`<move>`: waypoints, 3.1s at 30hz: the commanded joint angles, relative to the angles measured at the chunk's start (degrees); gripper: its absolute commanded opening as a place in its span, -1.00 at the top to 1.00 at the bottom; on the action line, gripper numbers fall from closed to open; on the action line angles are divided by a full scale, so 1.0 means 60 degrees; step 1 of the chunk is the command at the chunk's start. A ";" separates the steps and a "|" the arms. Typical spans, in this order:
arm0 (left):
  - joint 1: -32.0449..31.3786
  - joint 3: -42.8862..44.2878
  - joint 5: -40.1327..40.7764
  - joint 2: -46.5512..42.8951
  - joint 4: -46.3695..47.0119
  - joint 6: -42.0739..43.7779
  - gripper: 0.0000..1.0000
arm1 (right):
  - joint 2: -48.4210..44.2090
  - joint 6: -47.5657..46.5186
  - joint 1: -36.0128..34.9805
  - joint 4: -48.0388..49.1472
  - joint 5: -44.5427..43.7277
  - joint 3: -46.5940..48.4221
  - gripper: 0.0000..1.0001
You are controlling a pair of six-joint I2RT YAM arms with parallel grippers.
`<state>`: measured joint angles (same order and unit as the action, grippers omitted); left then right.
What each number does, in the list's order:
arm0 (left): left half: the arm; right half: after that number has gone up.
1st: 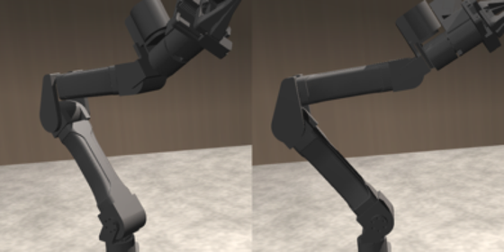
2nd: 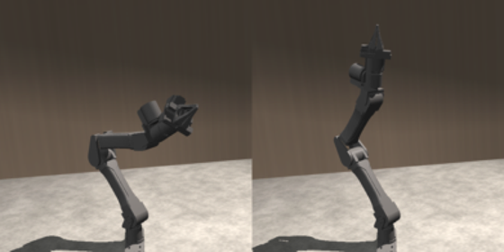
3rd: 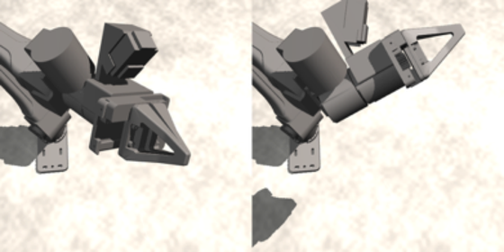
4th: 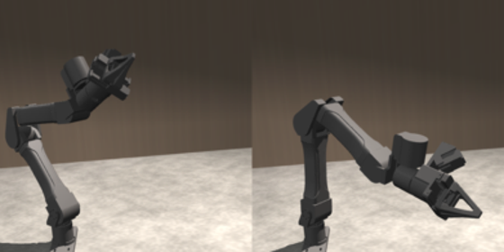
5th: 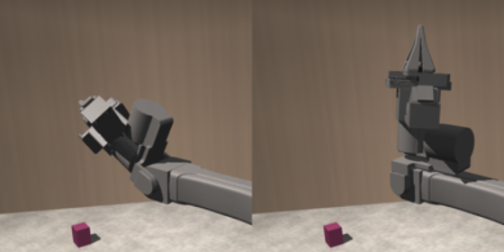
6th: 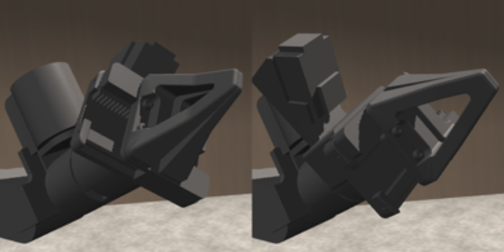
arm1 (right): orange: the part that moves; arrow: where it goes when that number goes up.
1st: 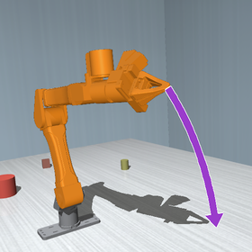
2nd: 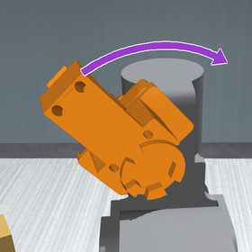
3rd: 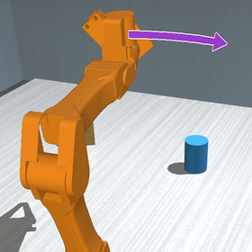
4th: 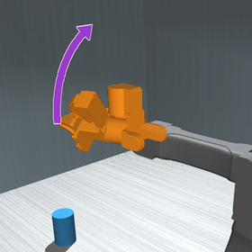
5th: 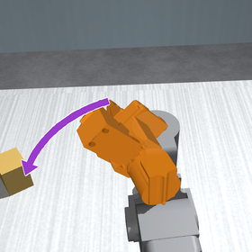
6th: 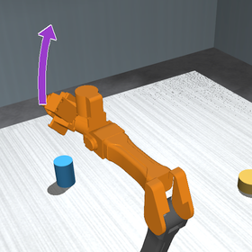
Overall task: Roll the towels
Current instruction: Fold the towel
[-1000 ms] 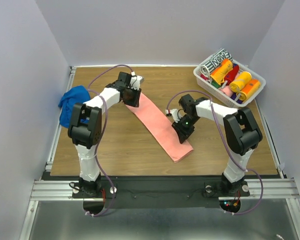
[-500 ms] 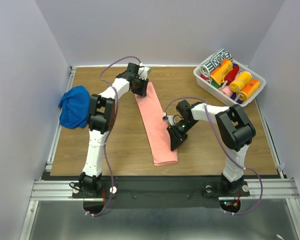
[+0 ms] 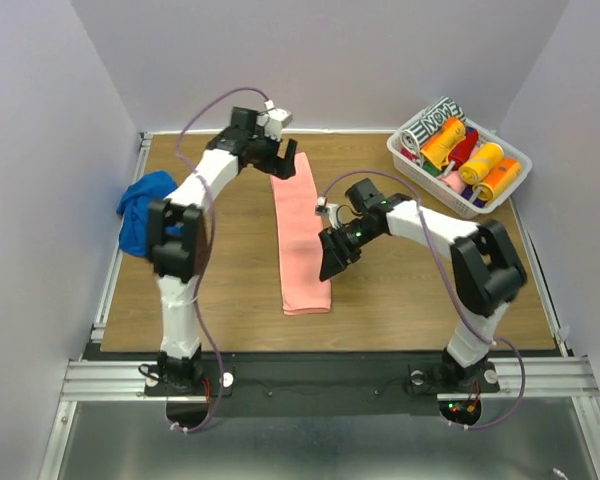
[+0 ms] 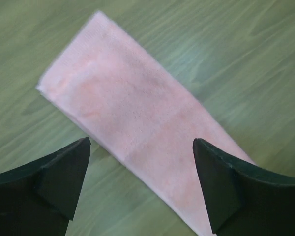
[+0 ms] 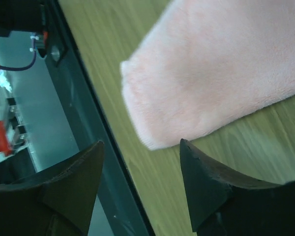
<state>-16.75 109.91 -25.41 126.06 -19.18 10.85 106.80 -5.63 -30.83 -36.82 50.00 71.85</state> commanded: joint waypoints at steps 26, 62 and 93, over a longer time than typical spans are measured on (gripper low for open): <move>0.0609 -0.6643 0.0792 -0.9804 0.1454 0.0504 -0.97 | 0.0830 -0.0306 -0.0897 0.0746 0.0134 -0.1399 0.72; -0.7695 -1.3221 0.4000 -1.0450 0.2229 0.5237 -0.40 | 0.0714 0.0850 0.0113 0.0731 0.0720 0.1088 -0.13; -0.8018 -1.1933 0.2699 -0.8557 0.1090 0.4989 1.00 | 0.0893 0.0586 0.0699 0.0599 0.0544 0.1530 -0.29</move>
<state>-64.64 34.20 -1.83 78.74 -2.55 42.65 115.63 -1.48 -27.79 -32.99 53.12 78.59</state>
